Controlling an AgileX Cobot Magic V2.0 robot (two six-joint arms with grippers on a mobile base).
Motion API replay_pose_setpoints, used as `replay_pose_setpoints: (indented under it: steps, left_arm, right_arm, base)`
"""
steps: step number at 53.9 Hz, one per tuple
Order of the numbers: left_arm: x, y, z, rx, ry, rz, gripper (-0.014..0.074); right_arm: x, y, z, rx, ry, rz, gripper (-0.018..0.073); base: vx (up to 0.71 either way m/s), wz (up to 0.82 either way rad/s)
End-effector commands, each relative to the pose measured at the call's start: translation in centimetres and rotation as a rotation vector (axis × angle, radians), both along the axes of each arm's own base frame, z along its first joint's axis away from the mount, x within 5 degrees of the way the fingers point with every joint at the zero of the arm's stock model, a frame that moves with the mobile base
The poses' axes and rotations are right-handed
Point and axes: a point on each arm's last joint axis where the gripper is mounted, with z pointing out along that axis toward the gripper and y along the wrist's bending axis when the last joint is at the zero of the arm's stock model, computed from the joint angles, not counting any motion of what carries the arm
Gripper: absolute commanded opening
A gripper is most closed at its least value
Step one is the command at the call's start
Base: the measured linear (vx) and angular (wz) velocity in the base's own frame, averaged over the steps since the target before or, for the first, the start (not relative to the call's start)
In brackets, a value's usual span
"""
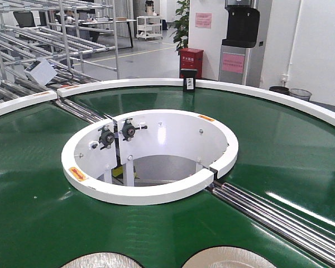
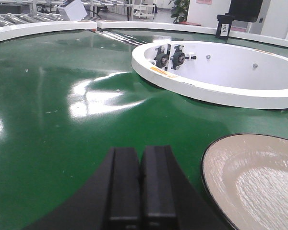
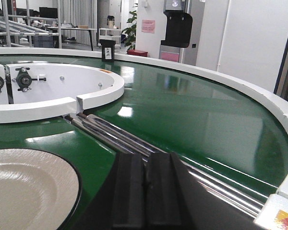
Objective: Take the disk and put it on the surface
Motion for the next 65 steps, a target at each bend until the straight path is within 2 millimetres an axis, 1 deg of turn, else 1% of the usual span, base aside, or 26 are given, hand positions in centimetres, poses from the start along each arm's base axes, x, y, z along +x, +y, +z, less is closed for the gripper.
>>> replay_pose_setpoints:
  steps: [1,6,10,14,17,20,23,26,27,31,32,34,37,39,41,44,47,50,57,60,65]
  left_arm:
    - [0.0,0.0,1.5,-0.01,-0.114,-0.001,-0.0007]
    - [0.0,0.0,1.8,-0.012,-0.14,0.0,-0.0007]
    - [-0.1,0.0,2.3,-0.076,-0.205,0.004,-0.0007]
    - [-0.2,0.1,3.0,-0.085,-0.277,0.007,-0.0007]
    - [-0.3,0.1,3.9,-0.079,-0.352,0.009,-0.0007]
    - [-0.6,0.1,5.0,-0.073,-0.424,0.01,-0.0007]
    - [-1.1,0.1,6.8,-0.068,-0.5,0.009,-0.0007]
    - [-1.8,0.1,8.9,-0.059,-0.558,0.005,-0.0007]
    - [-1.9,0.0,9.4,-0.058,-0.564,0.004,-0.0007]
    - [-2.8,-0.1,13.2,-0.026,-0.583,-0.002,-0.0006]
    - [-2.9,-0.1,13.8,-0.019,-0.579,-0.003,-0.0006]
    - [-3.1,-0.2,15.7,-0.001,-0.559,-0.003,-0.0006]
    - [-2.9,-0.2,17.8,0.028,-0.522,0.001,-0.0006]
    - [-2.4,-0.1,18.8,0.036,-0.492,0.003,-0.0005]
    - [-1.6,-0.1,19.4,0.039,-0.459,0.004,-0.0004]
    - [0.0,0.1,19.7,0.029,-0.395,0.003,-0.0004]
    - [1.9,0.2,19.2,0.021,-0.311,0.003,-0.0002]
    - [3.9,0.4,18.0,0.011,-0.19,0.003,0.0001]
    - [7.8,0.7,14.9,-0.006,0.024,0.004,0.0017]
    - [9.1,0.8,13.8,-0.012,0.11,0.004,0.0045]
    - [10.6,0.9,12.7,-0.018,0.179,0.004,0.0104]
  right_arm:
    - [-0.1,0.0,0.6,-0.019,-0.095,-0.004,-0.0008]
    - [-0.1,0.0,0.8,-0.02,-0.115,-0.003,-0.0008]
    - [-0.1,0.0,1.2,-0.022,-0.159,-0.003,-0.0008]
    - [-0.2,0.0,1.7,-0.022,-0.207,-0.002,-0.0008]
    - [-0.3,0.0,2.5,-0.022,-0.243,-0.002,-0.0008]
    - [-0.6,0.0,3.7,-0.019,-0.273,-0.002,-0.0008]
    - [-1.1,0.1,5.8,-0.018,-0.305,-0.002,-0.0006]
    - [-1.6,0.1,8.3,-0.018,-0.309,-0.003,-0.0006]
    - [-1.7,0.1,8.9,-0.018,-0.3,-0.004,-0.0006]
    - [-1.9,0.1,12.1,-0.021,-0.27,-0.007,-0.0006]
    - [-1.9,0.0,12.6,-0.024,-0.257,-0.008,-0.0006]
    - [-1.6,0.0,14.2,-0.041,-0.239,-0.012,-0.0006]
    - [-0.7,-0.1,15.6,-0.056,-0.204,-0.016,-0.0006]
    - [0.1,-0.1,16.3,-0.057,-0.184,-0.015,-0.0006]
    - [1.0,-0.1,16.5,-0.056,-0.15,-0.015,-0.0006]
    - [2.7,-0.2,16.4,-0.053,-0.091,-0.013,-0.0005]
    - [4.3,-0.3,15.9,-0.049,-0.025,-0.011,-0.0005]
    - [5.9,-0.4,15.0,-0.046,0.053,-0.01,-0.0003]
    - [8.6,-0.5,13.4,-0.007,0.178,-0.006,0.0014]
    - [9.5,-0.5,12.7,0.028,0.22,-0.006,0.0033]
    - [10.5,-0.5,12.0,0.064,0.267,-0.005,0.0081]
  base:
    - [0.0,0.0]
    - [0.0,0.0]
    - [0.0,0.0]
    - [0.0,0.0]
    - [0.0,0.0]
    - [0.0,0.0]
    - [0.0,0.0]
    - [0.0,0.0]
    - [0.0,0.0]
    - [0.0,0.0]
    - [0.0,0.0]
    - [0.0,0.0]
    - [0.0,0.0]
    - [0.0,0.0]
    - [0.0,0.0]
    - [0.0,0.0]
    - [0.0,0.0]
    - [0.0,0.0]
    - [0.0,0.0]
    - [0.0,0.0]
    - [0.0,0.0]
